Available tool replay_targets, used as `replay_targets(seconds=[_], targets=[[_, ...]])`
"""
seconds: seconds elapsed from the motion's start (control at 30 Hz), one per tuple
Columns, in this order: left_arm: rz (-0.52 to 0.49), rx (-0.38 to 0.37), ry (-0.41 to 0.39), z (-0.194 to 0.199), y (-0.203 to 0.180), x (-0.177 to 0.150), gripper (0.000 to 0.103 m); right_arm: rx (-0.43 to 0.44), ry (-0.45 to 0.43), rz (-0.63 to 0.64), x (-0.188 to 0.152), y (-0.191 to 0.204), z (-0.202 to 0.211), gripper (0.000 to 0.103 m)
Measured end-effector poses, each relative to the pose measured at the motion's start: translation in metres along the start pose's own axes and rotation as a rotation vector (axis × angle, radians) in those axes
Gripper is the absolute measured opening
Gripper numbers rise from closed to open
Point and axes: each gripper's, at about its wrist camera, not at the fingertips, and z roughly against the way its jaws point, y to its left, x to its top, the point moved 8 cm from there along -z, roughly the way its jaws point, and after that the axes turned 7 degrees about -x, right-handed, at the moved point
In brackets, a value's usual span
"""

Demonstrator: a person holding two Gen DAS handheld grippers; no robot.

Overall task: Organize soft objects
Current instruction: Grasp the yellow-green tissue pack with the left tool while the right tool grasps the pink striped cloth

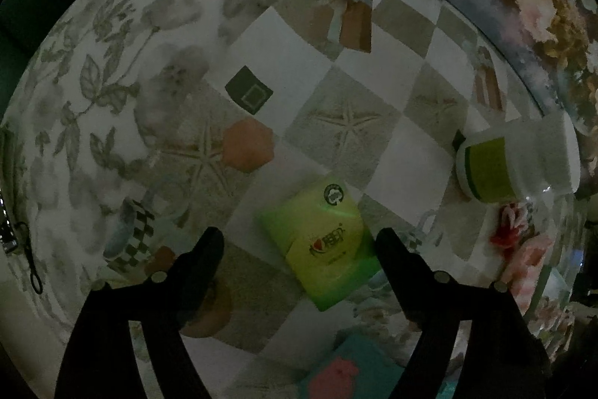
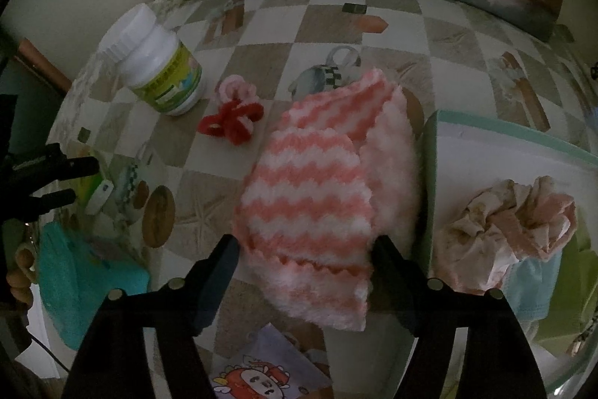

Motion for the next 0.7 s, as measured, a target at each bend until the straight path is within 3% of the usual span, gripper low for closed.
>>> replay_targets(seconds=[0.03,0.17,0.3,0.37,0.57,0.7], targets=[[-0.005,0.002,-0.002,-0.002,0.000,-0.002,0.082,0.001,0.001,0.001,0.000,0.001,-0.001,0.077],[-0.012,-0.042,-0.004,-0.002,-0.007,-0.006,0.060,0.007,0.003,0.000,-0.004,0.005,-0.001,0.071],[-0.034,-0.033,-0.014,-0.002,-0.012,-0.008,0.057,0.024,0.011,-0.002,-0.008,0.004,-0.003,0.058],[-0.033,-0.034,-0.021,-0.001,-0.012,-0.011,0.055,0.042,0.014,-0.002,-0.010,0.004,-0.005,0.047],[-0.009,-0.024,-0.064,0.012,-0.004,-0.019,0.039,0.081,0.004,-0.008,-0.015,0.004,-0.001,0.026],[-0.004,-0.031,-0.080,0.020,-0.001,-0.022,0.034,0.104,-0.019,0.001,-0.015,0.012,0.010,0.014]])
